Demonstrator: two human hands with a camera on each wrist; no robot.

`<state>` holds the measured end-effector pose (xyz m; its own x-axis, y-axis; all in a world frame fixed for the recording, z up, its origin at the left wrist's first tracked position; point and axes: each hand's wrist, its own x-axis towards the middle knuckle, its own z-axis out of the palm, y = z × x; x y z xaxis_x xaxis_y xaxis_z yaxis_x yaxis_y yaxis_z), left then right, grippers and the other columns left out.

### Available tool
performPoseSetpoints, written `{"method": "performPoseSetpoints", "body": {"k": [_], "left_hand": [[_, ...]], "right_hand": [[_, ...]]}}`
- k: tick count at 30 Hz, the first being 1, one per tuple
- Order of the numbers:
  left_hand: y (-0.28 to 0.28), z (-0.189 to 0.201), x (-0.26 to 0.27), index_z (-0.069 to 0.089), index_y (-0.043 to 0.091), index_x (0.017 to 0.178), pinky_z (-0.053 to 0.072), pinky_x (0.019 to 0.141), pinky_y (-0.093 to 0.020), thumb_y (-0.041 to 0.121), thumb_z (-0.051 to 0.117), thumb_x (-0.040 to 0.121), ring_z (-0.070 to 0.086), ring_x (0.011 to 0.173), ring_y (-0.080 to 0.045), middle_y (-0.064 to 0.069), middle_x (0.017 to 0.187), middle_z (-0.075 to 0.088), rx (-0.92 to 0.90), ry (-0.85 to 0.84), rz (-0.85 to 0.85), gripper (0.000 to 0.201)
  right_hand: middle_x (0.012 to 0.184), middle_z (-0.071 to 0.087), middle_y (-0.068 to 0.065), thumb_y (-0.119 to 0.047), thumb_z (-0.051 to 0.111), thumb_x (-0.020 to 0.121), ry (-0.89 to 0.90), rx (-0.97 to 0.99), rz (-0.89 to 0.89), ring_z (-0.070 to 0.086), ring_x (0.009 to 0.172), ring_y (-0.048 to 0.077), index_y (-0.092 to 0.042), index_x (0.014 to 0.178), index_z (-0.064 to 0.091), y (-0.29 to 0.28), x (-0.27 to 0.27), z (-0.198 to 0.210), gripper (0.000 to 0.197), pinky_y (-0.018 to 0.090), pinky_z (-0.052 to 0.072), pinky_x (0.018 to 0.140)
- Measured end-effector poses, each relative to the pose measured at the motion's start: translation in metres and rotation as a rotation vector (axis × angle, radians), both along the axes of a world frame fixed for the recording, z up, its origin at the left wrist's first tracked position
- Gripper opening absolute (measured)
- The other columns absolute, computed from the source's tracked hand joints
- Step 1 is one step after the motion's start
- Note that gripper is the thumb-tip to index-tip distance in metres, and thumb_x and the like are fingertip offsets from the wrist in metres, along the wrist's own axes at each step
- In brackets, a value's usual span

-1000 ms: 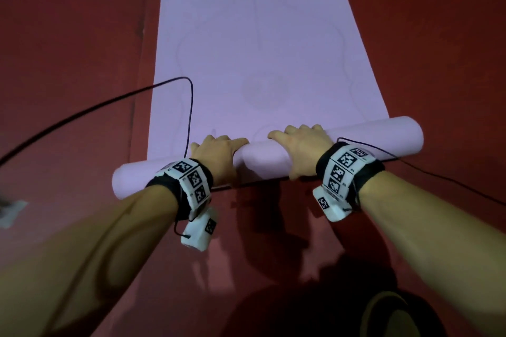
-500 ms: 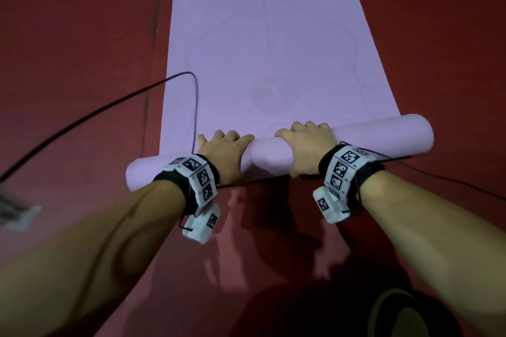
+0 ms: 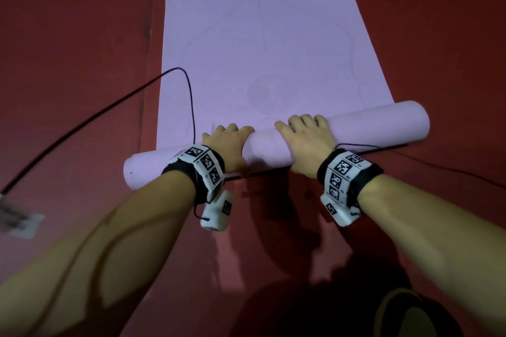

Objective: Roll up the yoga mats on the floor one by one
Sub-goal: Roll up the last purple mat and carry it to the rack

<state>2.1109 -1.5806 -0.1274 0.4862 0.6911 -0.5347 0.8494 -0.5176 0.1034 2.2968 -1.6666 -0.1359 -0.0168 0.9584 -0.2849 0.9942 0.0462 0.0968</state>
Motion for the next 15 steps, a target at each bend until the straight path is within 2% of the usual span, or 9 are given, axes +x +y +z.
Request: {"method": "performPoseSetpoints", "body": {"k": [4, 9, 12, 15], "left_hand": [[0.002, -0.003, 0.002, 0.037, 0.038, 0.140, 0.040, 0.096, -0.051, 0.047, 0.086, 0.060, 0.043, 0.124, -0.028, 0.003, 0.127, 0.050, 0.023, -0.001, 0.008, 0.094], [-0.003, -0.002, 0.006, 0.036, 0.037, 0.140, 0.035, 0.102, -0.057, 0.052, 0.081, 0.062, 0.041, 0.127, -0.029, 0.000, 0.135, 0.044, 0.107, -0.025, 0.053, 0.091], [-0.007, -0.006, 0.009, 0.038, 0.034, 0.137, 0.032, 0.103, -0.058, 0.052, 0.086, 0.058, 0.042, 0.125, -0.030, -0.001, 0.132, 0.046, 0.174, -0.026, 0.081, 0.094], [-0.001, -0.009, 0.009, 0.041, 0.035, 0.130, 0.036, 0.100, -0.054, 0.053, 0.082, 0.060, 0.045, 0.121, -0.028, 0.001, 0.126, 0.049, 0.172, -0.045, 0.087, 0.083]], "right_hand": [[0.127, 0.048, 0.003, -0.041, 0.079, 0.057, 0.028, -0.021, -0.020, 0.046, 0.114, 0.027, -0.027, 0.140, 0.036, 0.009, 0.003, 0.001, 0.094, 0.045, 0.034, 0.097], [0.126, 0.049, 0.002, -0.048, 0.082, 0.058, 0.091, -0.158, -0.054, 0.048, 0.116, 0.026, -0.032, 0.138, 0.040, 0.035, 0.009, 0.011, 0.092, 0.045, 0.038, 0.099], [0.122, 0.052, 0.001, -0.045, 0.083, 0.055, 0.125, -0.266, -0.067, 0.050, 0.114, 0.026, -0.033, 0.134, 0.043, 0.052, 0.013, 0.018, 0.088, 0.045, 0.040, 0.096], [0.122, 0.052, 0.001, -0.043, 0.082, 0.057, 0.135, -0.286, -0.056, 0.050, 0.114, 0.026, -0.035, 0.135, 0.040, 0.056, 0.016, 0.019, 0.089, 0.045, 0.039, 0.096]]}}
